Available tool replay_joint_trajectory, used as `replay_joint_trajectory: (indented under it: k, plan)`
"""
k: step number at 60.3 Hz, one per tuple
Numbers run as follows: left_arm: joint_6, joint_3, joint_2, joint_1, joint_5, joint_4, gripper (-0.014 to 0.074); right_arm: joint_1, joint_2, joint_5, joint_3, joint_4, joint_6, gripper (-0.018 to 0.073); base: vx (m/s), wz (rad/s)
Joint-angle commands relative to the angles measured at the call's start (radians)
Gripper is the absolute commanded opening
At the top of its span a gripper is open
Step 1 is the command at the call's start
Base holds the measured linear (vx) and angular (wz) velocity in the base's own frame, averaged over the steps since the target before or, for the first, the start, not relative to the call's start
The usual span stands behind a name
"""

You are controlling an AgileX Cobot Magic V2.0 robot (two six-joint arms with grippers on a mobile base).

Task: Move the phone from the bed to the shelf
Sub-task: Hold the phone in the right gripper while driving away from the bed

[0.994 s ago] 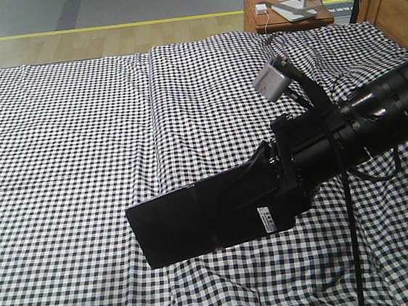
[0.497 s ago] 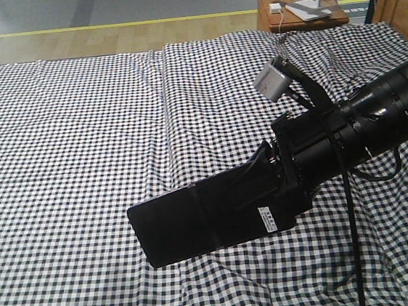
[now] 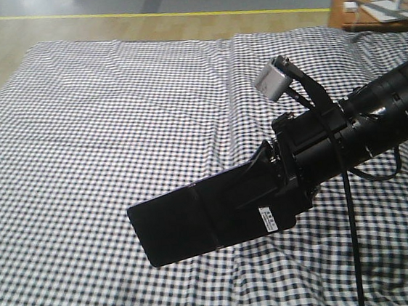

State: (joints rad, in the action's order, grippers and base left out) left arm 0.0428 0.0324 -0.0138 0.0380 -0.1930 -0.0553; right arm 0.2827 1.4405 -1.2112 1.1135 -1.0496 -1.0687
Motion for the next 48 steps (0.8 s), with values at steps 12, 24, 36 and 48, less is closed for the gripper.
replay_joint_trajectory:
  k: [12,24,36,48]
  plan:
    - [-0.004,-0.026,-0.011,0.0,0.071,0.005,0.0001,-0.003,-0.036,-0.079,0.024,-0.081,-0.011,-0.0001,-0.12,0.46]
    - [-0.004,-0.026,-0.011,0.0,0.071,0.005,0.0001,-0.003,-0.036,-0.079,0.024,-0.081,-0.011,-0.0001,-0.13,0.5]
    - [-0.004,-0.026,-0.011,0.0,0.071,0.005,0.0001,-0.003,-0.036,-0.079,0.024,-0.081,-0.011,-0.0001,-0.15,0.57]
    - [-0.004,-0.026,-0.011,0.0,0.071,0.005,0.0001,-0.003,-0.036,-0.079,0.024,-0.081,-0.011,-0.0001,-0.17,0.64]
